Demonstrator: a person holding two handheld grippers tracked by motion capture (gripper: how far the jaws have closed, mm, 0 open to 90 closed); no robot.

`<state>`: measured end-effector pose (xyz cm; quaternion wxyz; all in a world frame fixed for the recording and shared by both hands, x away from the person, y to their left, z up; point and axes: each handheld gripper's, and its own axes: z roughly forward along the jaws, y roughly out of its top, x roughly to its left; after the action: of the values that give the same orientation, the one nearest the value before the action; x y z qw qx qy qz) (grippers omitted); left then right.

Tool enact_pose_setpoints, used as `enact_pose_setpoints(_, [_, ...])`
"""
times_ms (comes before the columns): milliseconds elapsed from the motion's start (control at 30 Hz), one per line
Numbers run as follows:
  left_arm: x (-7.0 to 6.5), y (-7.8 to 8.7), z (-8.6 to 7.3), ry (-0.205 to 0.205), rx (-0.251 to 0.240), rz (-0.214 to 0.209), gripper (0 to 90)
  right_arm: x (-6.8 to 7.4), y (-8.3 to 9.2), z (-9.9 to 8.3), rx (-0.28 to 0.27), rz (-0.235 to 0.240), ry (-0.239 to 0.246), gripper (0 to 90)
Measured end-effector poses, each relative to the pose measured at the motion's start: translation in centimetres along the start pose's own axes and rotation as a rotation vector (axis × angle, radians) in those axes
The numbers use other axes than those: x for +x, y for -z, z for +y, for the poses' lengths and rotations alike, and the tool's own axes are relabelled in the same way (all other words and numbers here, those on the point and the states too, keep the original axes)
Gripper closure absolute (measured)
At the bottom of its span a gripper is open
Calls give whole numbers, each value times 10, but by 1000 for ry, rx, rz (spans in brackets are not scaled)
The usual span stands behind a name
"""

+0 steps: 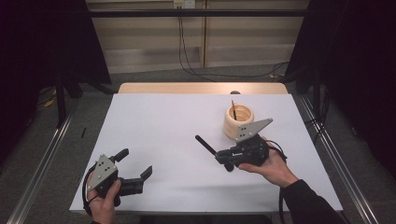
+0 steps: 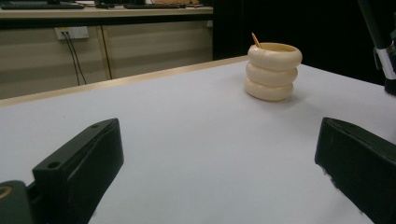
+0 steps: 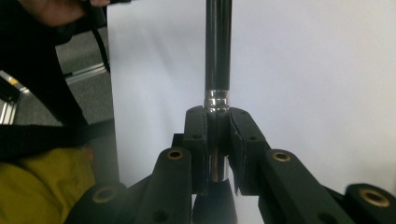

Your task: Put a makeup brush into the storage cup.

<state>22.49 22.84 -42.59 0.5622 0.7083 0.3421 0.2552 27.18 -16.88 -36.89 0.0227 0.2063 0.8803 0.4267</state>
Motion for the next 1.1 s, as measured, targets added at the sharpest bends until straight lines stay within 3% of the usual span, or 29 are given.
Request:
enact_pose_setpoints(100, [1, 1, 0, 16, -11, -2, 5, 0, -4, 1, 43, 5, 15, 785])
enact_pose_setpoints(300, [0, 0, 0, 5, -1, -12, 8, 0, -8, 7, 126, 4, 41, 785])
enact_pose_setpoints(667, [-1, 0, 0, 6, 1, -12, 10, 2, -20, 20, 290, 47, 84, 785])
enact_pose_setpoints(800, [-1, 0, 0, 9, 1, -13, 12, 5, -24, 23, 344, 50, 96, 785])
enact_pose_setpoints(867, [-2, 0, 0, 3, 1, -23, 13, 5, -25, 23, 360, 53, 126, 785])
enact_pose_setpoints(900, [-3, 0, 0, -3, 5, -17, 9, 7, -26, 25, 368, 45, 106, 785])
enact_pose_setpoints(933, [-4, -1, 0, 2, 4, -29, 9, 6, -27, 26, 374, 50, 129, 785])
enact_pose_setpoints(1100, [-4, -1, 0, 0, 7, -30, 11, 9, -34, 30, 440, 53, 138, 785])
